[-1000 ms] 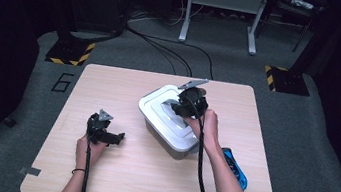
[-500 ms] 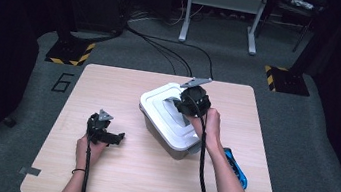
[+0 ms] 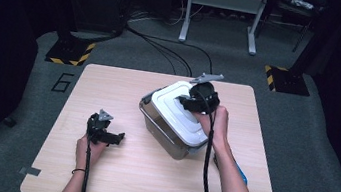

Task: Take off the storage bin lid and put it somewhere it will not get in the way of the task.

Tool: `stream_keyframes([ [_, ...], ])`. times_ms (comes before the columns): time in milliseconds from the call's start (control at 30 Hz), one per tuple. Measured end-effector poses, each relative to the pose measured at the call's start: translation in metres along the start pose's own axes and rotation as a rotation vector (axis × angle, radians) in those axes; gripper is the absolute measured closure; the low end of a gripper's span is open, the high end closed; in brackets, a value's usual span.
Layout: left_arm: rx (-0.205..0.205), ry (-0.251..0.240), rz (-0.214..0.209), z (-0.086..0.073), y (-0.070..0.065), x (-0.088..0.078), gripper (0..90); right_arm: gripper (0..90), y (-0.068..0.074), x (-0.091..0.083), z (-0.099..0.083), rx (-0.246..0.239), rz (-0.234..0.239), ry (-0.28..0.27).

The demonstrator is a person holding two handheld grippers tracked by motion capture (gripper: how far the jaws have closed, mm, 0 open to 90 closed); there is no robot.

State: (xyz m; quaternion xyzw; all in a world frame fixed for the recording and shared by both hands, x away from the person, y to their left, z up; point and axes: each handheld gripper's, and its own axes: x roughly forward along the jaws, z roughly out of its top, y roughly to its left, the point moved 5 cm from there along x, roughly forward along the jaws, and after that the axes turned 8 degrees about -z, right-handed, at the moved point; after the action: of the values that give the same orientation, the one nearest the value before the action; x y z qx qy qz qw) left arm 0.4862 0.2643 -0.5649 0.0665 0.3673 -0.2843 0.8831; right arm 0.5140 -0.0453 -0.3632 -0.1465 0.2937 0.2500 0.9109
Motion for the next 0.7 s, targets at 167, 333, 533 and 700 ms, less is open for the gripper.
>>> stream_keyframes([
  [167, 0.000, 0.000, 0.000, 0.000, 0.000, 0.000, 0.5, 49.1, -0.010, 0.008, -0.009, 0.013, 0.009, 0.059],
  [333, 0.000, 0.000, 0.001, 0.000, 0.000, 0.000, 0.5, 54.0, -0.010, 0.014, -0.013, 0.018, 0.000, 0.077],
  [533, 0.000, 0.001, 0.000, 0.000, 0.000, 0.000, 0.5, 52.2, -0.016, 0.023, -0.018, 0.018, -0.015, 0.117],
  [700, -0.001, 0.002, 0.000, 0.000, 0.000, 0.000, 0.5, 66.2, -0.017, 0.030, -0.024, 0.026, -0.010, 0.127],
])
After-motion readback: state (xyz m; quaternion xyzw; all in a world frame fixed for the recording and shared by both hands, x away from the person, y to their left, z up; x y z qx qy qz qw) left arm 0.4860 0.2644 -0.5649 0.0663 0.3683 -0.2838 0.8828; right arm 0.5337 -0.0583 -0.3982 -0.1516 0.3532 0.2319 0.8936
